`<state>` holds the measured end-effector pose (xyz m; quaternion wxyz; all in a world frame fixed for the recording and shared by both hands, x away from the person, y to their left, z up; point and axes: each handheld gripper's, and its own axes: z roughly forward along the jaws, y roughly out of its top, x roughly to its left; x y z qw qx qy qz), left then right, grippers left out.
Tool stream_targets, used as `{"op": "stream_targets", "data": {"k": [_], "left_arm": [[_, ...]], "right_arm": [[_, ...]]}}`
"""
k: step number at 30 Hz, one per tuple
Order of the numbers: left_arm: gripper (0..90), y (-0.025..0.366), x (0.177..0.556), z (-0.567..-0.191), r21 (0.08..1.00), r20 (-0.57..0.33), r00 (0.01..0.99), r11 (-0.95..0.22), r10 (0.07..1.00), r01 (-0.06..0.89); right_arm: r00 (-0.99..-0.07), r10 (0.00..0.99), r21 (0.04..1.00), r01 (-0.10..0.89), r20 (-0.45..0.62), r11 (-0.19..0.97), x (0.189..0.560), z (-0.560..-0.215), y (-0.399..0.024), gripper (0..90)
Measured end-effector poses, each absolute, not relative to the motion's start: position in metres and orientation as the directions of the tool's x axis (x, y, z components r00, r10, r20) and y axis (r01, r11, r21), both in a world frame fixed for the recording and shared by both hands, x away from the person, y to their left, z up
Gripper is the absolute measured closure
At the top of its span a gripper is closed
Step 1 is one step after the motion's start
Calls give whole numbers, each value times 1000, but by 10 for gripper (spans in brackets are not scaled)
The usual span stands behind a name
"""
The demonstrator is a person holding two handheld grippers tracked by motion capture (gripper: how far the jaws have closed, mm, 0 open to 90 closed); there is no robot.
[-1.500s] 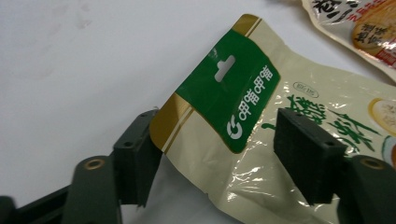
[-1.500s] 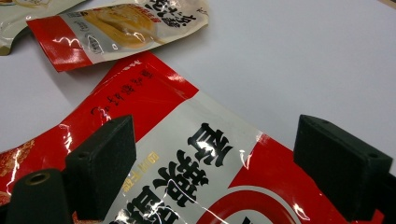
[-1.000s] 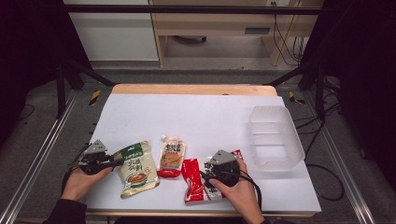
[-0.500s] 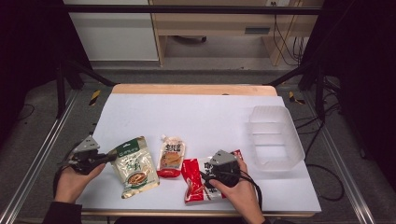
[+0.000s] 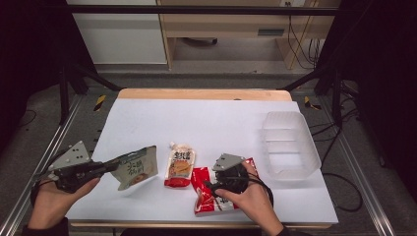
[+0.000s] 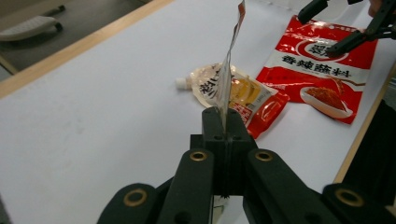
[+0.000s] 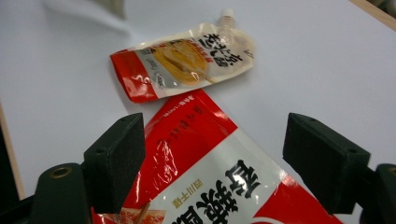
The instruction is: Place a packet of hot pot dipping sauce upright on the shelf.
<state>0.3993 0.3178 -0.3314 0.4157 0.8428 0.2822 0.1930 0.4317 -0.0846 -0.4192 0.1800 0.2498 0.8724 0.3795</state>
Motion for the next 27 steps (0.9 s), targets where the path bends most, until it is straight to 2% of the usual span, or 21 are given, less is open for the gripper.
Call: {"op": "stream_targets", "data": {"k": [2, 9, 16, 24, 27], "left_arm": [[900, 317, 402, -326, 806, 117, 757, -507, 643, 306], [900, 314, 424, -314, 815, 94, 754, -485, 650, 317], [900, 289, 437, -298, 808, 129, 783, -522, 608, 272], [900, 247, 444, -289, 791, 154, 839, -574, 521, 212], [900, 231, 447, -292, 791, 150, 858, -581, 491, 193]], "right_arm": [[-837, 530, 726, 278, -138, 629, 440, -408, -76, 215], [-856, 477, 657, 245, -199, 713, 458, -378, -62, 194], [-885, 358, 572, 135, -298, 809, 472, -334, -45, 153], [-914, 263, 509, 75, -310, 857, 489, -310, -37, 268], [-912, 271, 507, 84, -307, 858, 493, -302, -40, 279]]}}
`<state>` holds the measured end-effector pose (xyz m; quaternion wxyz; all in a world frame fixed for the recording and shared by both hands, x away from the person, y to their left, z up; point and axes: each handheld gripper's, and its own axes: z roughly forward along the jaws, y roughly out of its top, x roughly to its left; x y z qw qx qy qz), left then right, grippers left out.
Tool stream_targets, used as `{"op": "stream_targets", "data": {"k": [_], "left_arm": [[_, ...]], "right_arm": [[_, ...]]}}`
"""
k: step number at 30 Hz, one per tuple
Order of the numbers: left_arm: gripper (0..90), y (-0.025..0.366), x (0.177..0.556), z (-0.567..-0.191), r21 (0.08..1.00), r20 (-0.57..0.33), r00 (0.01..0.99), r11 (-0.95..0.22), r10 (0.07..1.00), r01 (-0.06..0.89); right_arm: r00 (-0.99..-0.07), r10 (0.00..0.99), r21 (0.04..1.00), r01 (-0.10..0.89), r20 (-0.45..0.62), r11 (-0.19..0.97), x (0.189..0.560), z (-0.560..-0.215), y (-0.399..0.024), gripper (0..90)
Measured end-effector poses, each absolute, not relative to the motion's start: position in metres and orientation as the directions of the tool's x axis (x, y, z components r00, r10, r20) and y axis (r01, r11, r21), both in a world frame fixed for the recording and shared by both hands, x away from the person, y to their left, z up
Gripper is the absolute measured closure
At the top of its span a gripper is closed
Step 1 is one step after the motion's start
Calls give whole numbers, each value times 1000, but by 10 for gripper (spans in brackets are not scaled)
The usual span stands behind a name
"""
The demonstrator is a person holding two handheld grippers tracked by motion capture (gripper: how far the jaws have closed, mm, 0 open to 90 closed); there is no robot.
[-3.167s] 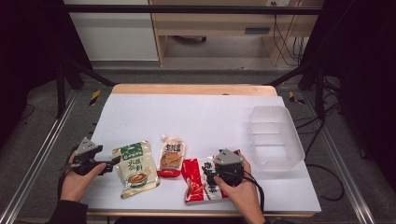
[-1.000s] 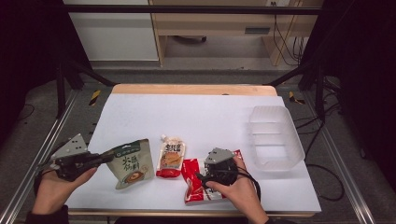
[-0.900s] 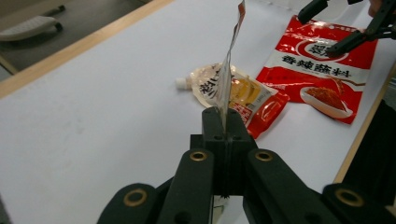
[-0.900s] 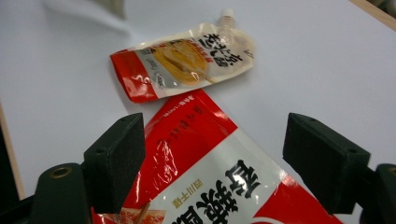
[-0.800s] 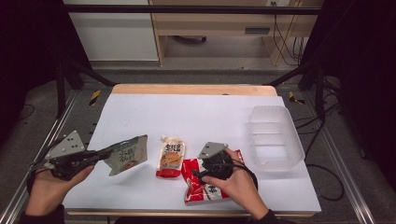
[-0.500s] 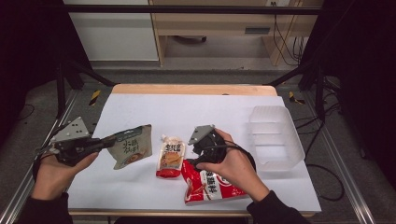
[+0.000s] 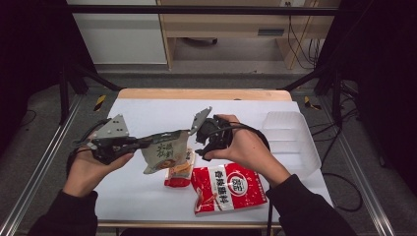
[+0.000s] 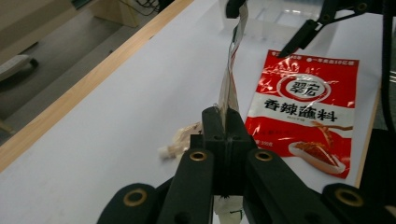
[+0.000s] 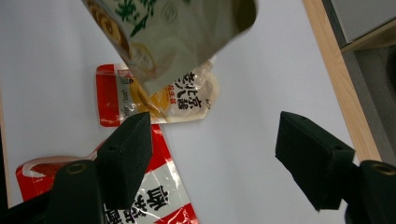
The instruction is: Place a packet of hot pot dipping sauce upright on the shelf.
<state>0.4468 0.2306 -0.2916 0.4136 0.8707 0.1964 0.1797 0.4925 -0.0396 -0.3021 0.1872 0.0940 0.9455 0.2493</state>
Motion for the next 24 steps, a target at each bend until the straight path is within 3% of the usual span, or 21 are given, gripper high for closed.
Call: {"op": "stream_targets", "data": {"k": [9, 24], "left_arm": [[900, 196, 457, -303, 782, 136, 891, -600, 432, 171], [900, 181, 463, -308, 795, 115, 904, -584, 411, 164]], "right_arm": [[-934, 209, 470, 51, -291, 881, 496, -297, -43, 294], [-943, 136, 431, -9, -304, 902, 493, -299, -41, 738]]}}
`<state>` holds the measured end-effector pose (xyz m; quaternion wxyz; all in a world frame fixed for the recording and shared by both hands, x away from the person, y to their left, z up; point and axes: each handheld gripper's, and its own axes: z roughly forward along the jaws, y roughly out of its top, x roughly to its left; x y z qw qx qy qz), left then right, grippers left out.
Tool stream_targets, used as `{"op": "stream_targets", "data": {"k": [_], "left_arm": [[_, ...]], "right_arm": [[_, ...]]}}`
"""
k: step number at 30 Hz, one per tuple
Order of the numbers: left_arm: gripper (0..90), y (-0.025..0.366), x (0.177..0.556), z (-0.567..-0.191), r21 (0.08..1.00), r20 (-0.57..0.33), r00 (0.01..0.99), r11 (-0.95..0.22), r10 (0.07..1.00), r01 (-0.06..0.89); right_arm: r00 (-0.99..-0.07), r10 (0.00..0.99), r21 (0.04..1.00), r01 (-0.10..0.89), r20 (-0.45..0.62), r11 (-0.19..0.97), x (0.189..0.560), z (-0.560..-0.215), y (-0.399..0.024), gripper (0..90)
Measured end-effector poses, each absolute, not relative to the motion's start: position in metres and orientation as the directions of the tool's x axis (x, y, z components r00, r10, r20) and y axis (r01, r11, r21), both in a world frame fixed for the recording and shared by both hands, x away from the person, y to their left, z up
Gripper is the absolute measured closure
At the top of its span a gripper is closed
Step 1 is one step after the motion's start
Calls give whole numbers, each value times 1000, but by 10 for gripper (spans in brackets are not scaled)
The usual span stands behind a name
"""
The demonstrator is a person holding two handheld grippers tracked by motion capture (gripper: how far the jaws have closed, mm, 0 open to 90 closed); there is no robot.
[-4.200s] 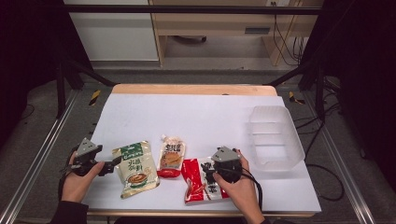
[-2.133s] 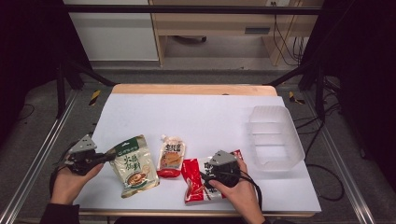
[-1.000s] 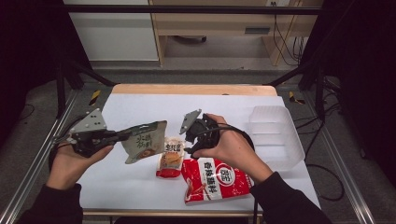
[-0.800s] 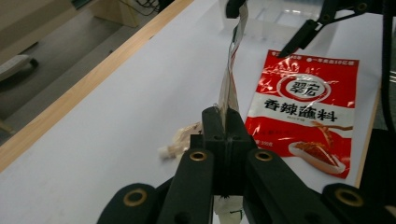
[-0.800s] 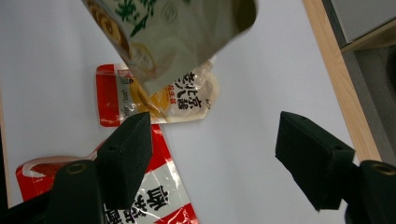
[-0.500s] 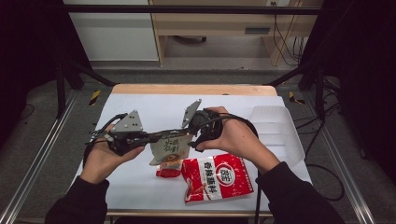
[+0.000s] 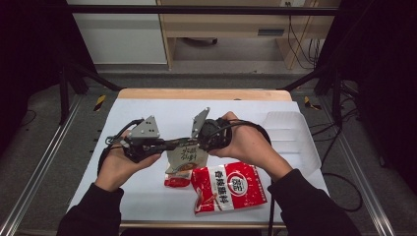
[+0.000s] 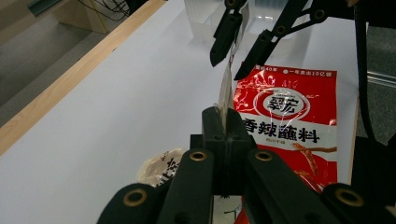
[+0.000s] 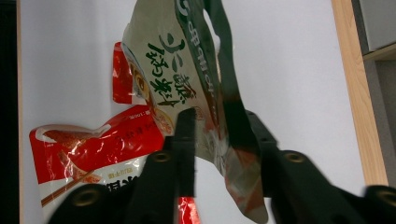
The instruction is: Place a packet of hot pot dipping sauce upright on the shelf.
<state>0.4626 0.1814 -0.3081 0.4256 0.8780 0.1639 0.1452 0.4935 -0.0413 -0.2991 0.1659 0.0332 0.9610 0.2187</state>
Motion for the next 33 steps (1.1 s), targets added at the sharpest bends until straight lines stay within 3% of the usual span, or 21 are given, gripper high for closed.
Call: {"op": "stream_targets", "data": {"k": [2, 5, 14, 16, 21, 22, 29, 33], "left_arm": [[900, 181, 462, -309, 798, 113, 905, -579, 411, 164], [900, 182, 462, -310, 804, 109, 902, -571, 417, 166], [875, 184, 461, -317, 840, 95, 887, -514, 451, 171], [802, 185, 460, -317, 850, 90, 883, -498, 460, 173], [412, 192, 454, -319, 881, 102, 845, -442, 525, 168], [412, 194, 452, -321, 883, 107, 837, -438, 537, 169], [187, 224, 438, -349, 868, 143, 773, -453, 618, 202], [123, 247, 430, -378, 848, 142, 732, -464, 666, 257]], "right_arm": [[-940, 135, 426, -12, -314, 905, 493, -300, -40, 825], [-939, 149, 427, 2, -311, 904, 493, -299, -39, 868], [-927, 168, 412, 16, -335, 911, 492, -290, -36, 900], [-923, 171, 406, 17, -345, 914, 493, -287, -37, 900], [-903, 195, 391, 33, -383, 920, 498, -275, -47, 900], [-903, 195, 391, 33, -383, 920, 498, -275, -47, 900], [-883, 247, 420, 64, -398, 905, 504, -256, -71, 900], [-872, 262, 418, 74, -414, 905, 505, -246, -85, 900]]}}
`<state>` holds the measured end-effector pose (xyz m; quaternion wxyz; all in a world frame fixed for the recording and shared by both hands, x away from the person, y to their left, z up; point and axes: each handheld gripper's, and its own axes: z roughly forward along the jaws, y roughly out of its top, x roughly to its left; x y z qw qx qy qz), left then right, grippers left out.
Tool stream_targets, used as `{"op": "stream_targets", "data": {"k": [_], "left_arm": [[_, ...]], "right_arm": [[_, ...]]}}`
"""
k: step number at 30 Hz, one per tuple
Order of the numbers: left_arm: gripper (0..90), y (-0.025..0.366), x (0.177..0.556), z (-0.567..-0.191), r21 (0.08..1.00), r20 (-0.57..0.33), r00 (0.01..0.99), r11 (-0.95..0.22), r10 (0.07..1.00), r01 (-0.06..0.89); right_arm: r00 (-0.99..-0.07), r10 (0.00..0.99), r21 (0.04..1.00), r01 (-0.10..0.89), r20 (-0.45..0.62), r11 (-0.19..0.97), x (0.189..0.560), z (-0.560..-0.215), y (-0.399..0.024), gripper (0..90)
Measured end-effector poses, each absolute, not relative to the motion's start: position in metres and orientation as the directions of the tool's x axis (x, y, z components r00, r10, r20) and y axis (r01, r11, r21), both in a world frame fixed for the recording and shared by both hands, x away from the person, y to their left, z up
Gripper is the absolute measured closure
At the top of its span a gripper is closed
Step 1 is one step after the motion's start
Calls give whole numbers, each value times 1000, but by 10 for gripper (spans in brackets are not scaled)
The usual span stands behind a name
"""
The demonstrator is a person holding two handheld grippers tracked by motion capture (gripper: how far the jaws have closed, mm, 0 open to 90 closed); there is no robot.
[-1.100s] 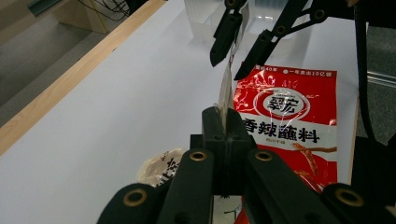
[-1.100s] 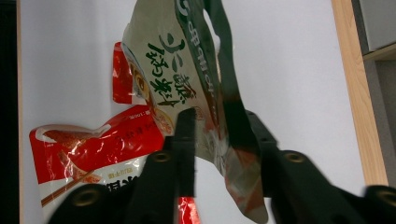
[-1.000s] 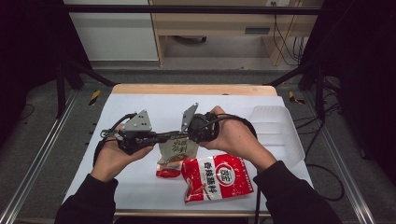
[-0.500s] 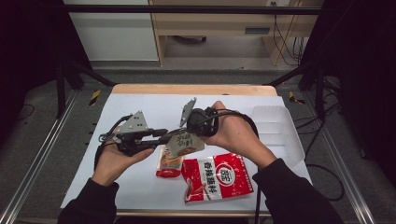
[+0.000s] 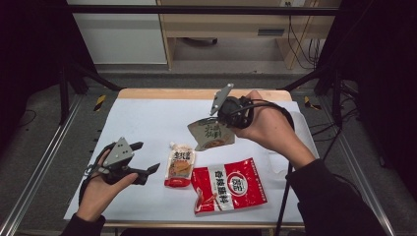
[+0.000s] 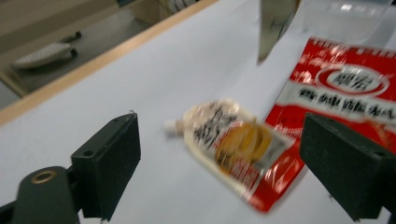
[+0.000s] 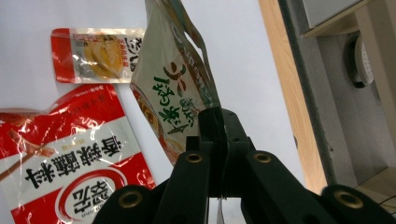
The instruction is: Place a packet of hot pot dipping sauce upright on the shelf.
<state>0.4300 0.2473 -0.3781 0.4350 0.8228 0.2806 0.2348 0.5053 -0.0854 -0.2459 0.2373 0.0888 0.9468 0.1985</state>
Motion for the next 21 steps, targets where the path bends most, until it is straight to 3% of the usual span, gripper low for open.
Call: {"op": "stream_targets", "data": {"k": [12, 21], "left_arm": [[70, 318, 431, -428, 905, 7, 569, -247, 822, 346], [53, 334, 431, -437, 890, 55, 465, -255, 884, 378]], "right_arm": [[-831, 339, 442, 127, -441, 888, 510, -219, -128, 900], [-785, 407, 469, 171, -466, 867, 515, -210, -161, 900]]}}
